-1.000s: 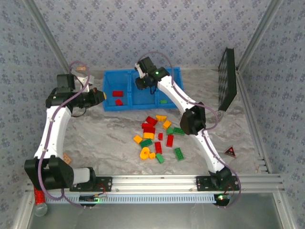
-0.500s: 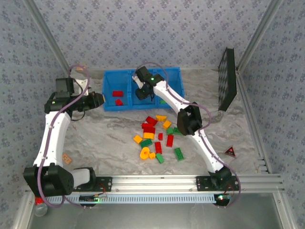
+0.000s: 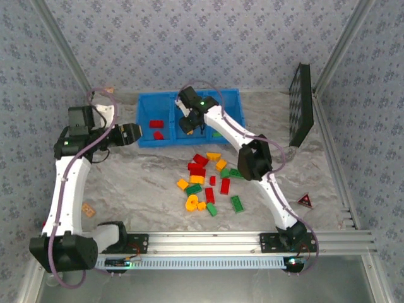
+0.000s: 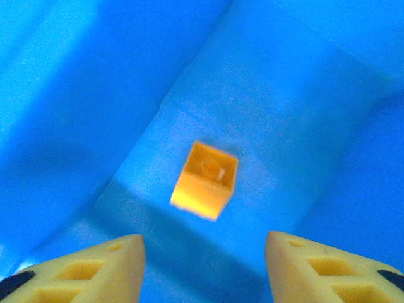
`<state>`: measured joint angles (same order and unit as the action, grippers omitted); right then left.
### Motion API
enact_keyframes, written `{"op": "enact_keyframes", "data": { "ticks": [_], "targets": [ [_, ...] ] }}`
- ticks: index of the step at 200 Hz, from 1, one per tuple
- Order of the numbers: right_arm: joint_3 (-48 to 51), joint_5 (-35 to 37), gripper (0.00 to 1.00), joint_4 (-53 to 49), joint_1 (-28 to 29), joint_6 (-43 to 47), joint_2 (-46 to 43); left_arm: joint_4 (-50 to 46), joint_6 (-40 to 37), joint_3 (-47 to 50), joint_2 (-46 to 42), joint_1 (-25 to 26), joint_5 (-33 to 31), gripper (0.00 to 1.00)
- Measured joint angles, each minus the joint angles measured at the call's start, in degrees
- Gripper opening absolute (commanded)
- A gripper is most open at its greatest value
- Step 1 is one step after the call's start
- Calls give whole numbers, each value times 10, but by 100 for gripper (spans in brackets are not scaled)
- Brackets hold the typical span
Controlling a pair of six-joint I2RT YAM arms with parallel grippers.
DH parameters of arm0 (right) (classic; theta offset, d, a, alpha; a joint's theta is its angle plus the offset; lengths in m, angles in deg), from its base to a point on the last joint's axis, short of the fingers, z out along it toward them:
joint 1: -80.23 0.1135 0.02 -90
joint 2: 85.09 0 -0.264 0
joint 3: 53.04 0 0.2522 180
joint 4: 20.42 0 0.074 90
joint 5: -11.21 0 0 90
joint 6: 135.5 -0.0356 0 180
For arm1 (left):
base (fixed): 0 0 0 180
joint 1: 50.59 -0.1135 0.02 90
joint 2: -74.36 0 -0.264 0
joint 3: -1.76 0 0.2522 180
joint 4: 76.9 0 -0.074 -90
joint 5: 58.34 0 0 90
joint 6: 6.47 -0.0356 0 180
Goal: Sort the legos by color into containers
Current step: Place the lego in the container, then pick up the lego from the bottom-center of the table.
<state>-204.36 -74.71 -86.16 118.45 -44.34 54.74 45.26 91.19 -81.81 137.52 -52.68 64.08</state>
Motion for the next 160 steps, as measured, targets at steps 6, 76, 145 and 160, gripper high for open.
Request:
{"op": "enact_keyframes", "data": {
  "ticks": [6,76,145,160],
  "targets": [
    [36,3,58,4,2,-4,-34,-1,-6,0,-8,7,-2,77],
    [549,49,68,53,17,-115,-527,8,-21,40,-118,54,0,100],
    [929,48,75,65,99,-303,-731,15,13,45,-75,55,-5,100],
    [964,43,76,79,107,-332,-751,14,27,45,-73,55,-10,100]
  ]
}}
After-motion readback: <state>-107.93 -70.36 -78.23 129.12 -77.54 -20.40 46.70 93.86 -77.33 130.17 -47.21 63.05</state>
